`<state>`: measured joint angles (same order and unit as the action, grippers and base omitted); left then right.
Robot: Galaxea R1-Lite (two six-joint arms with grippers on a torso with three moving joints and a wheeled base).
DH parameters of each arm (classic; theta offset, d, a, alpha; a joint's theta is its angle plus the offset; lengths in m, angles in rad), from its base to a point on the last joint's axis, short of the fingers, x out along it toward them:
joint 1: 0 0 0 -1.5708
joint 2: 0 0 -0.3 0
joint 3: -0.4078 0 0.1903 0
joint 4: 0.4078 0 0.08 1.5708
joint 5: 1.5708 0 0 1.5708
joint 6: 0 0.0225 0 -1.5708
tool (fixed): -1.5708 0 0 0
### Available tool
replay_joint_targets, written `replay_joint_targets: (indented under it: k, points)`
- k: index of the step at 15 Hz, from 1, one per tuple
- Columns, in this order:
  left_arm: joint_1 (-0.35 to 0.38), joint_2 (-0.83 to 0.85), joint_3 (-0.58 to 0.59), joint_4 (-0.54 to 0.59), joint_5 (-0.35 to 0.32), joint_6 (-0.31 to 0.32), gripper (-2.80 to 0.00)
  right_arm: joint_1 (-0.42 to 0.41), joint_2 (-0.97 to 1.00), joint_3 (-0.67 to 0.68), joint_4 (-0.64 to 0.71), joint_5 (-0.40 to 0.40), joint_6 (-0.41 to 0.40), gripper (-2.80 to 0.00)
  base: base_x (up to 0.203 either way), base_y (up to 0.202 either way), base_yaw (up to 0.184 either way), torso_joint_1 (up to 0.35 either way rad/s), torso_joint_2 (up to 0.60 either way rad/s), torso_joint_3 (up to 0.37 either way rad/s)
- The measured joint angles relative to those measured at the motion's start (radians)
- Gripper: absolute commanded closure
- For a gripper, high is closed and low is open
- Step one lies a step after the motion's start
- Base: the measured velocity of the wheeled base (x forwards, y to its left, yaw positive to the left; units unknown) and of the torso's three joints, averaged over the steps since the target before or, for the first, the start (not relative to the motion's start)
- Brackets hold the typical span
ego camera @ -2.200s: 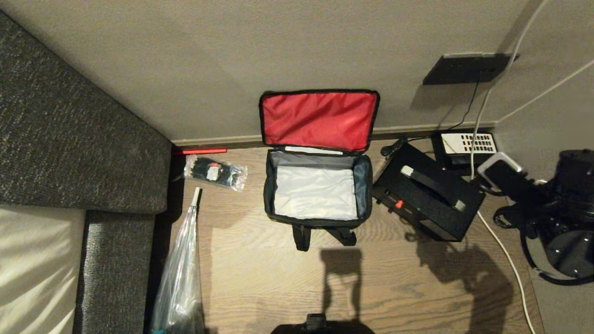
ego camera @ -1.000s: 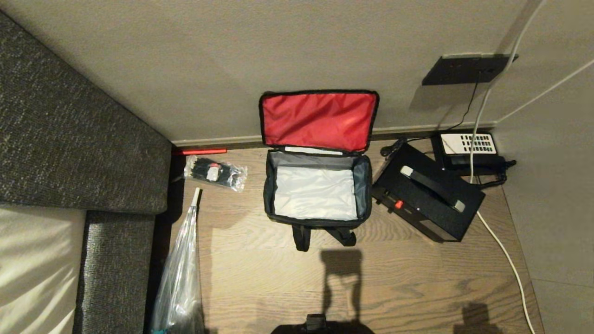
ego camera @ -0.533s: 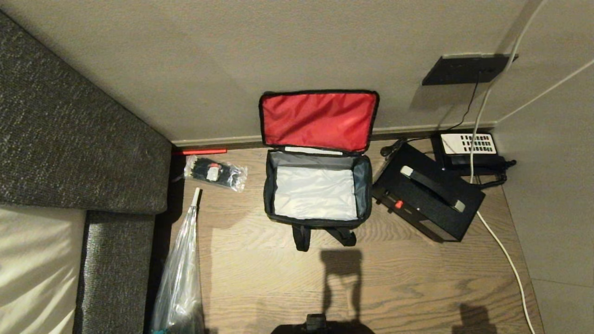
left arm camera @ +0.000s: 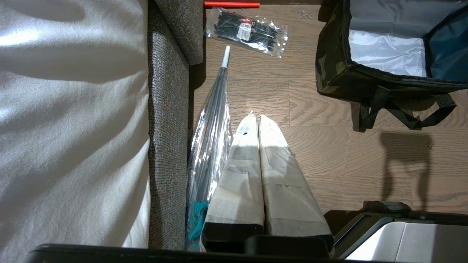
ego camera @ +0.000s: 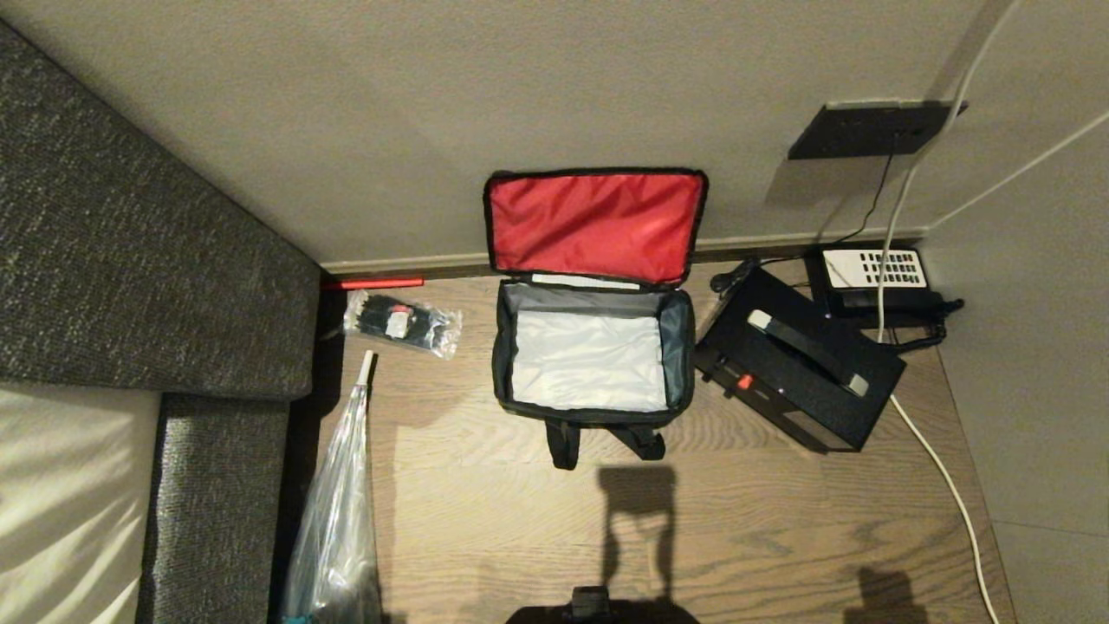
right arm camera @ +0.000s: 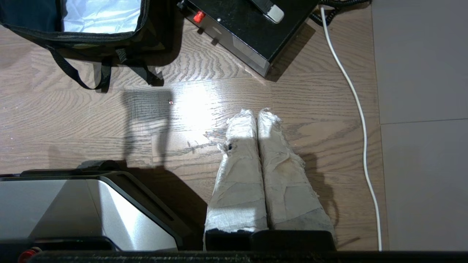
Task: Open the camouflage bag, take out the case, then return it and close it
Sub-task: Grip the handle again
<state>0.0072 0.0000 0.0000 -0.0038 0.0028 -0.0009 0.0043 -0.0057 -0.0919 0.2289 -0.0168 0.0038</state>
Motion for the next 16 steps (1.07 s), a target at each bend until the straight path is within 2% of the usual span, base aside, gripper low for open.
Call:
replay_joint_targets:
  k: [9, 12, 16]
  points:
    - [0.000, 0.000, 0.000, 0.000, 0.000, -0.008, 0.00, 0.000, 0.001, 0.000, 0.001, 0.000, 0.000, 0.00, 0.000, 0.000, 0.000, 0.000, 0.00, 0.000]
    - [0.000, 0.000, 0.000, 0.003, 0.001, -0.005, 0.00, 0.000, 0.001, 0.000, 0.001, 0.000, 0.000, 0.00, -0.099, 0.000, -0.002, 0.002, 0.00, 0.001]
    - [0.000, 0.000, 0.000, 0.000, 0.000, -0.003, 0.00, 0.000, 0.001, 0.000, 0.001, 0.000, 0.000, 0.00, 0.000, 0.000, 0.000, 0.000, 0.00, 0.000]
